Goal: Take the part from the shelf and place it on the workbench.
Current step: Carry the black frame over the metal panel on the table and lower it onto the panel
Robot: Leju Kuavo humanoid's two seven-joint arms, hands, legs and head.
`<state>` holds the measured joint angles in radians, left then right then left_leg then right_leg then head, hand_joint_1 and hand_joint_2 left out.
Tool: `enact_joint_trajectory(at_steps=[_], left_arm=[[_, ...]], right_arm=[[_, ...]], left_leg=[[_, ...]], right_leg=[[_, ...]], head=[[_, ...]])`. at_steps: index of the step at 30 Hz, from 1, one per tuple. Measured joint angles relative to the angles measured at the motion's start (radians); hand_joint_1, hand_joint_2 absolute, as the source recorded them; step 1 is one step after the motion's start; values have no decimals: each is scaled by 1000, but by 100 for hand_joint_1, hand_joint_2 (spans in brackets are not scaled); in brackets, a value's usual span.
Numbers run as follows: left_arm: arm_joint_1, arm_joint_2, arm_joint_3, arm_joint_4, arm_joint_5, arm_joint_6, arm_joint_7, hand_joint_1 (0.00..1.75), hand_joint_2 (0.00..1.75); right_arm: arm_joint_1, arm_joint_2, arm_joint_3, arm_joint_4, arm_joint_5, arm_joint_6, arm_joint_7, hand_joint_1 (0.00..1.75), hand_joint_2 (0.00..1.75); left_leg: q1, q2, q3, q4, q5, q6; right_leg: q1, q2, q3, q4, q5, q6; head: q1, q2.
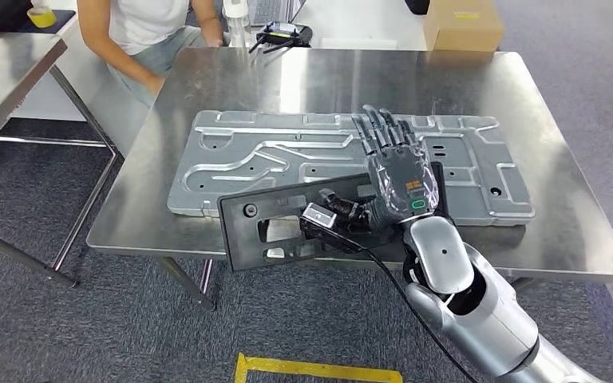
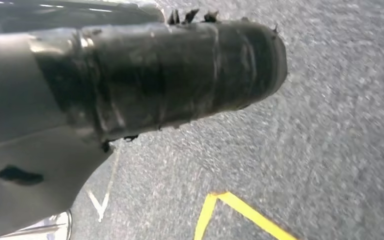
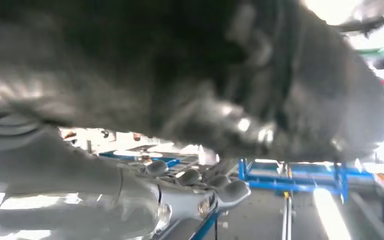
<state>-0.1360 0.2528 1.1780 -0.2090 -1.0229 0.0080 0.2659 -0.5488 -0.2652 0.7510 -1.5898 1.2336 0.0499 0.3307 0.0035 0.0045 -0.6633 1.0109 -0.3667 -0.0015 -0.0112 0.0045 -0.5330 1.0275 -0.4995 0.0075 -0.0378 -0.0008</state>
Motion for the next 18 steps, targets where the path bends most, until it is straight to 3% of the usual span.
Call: enact_joint_trajectory(at_steps=[2,4,6,7,8,10,12,14,16,18], left_arm=[[3,2,0,0,-3,5,0,0,0],[5,3,0,0,-4,6,-1,0,0],[5,3,-1,0,-8,7,-6,0,0],[5,3,-3,0,-10,10,-10,0,0],[5,4,-5,0,-13,13,-14,0,0],[6,10,-10,-1,-17,22,-24,0,0],[5,22,-15,-5,-21,29,-33,0,0],[6,33,-21,-9,-27,40,-39,0,0],[6,41,-23,-13,-33,55,-45,0,0],[3,44,-25,-16,-36,66,-49,0,0]], right_arm=[[9,4,-13,-4,-4,-9,-6,0,0],[17,8,-24,-11,-5,-19,-10,0,0],[32,15,-38,-17,-11,-47,-23,0,0],[45,19,-46,-21,-22,-64,-34,0,0],[60,23,-54,-26,-41,-78,-47,0,0],[87,32,-71,-38,-89,-92,-73,0,0],[104,40,-84,-49,-121,-96,-87,0,87],[120,48,-94,-57,-133,-101,-93,0,175],[141,53,-102,-69,-140,-106,-96,0,175],[158,56,-109,-83,-146,-109,-98,0,175]], left_leg=[[3,-1,-15,12,-18,-12],[6,-1,-45,98,-95,-22],[7,-1,-76,230,-170,-27],[6,-1,-77,267,-181,-26],[5,-1,-63,270,-175,-23],[-1,-4,10,170,-128,-4],[-9,-9,82,55,-103,19],[-16,-12,104,14,-101,28],[-16,-10,108,-11,-84,31],[-10,-8,111,-39,-67,36]], right_leg=[[-4,-1,-15,-6,17,-15],[-6,-2,-33,-8,34,-27],[-4,-4,-49,-5,43,-30],[-1,-5,-54,-2,45,-31],[2,-5,-58,1,46,-32],[9,-5,-62,6,46,-32],[13,-4,-66,8,50,-30],[8,-3,-71,4,61,-21],[3,-2,-73,-3,66,-10],[3,-1,-85,23,31,-1]], head=[[-2,0],[-7,0],[-9,0],[-9,0],[-9,0],[-9,0],[-8,0],[-10,0],[-13,0],[-11,0]])
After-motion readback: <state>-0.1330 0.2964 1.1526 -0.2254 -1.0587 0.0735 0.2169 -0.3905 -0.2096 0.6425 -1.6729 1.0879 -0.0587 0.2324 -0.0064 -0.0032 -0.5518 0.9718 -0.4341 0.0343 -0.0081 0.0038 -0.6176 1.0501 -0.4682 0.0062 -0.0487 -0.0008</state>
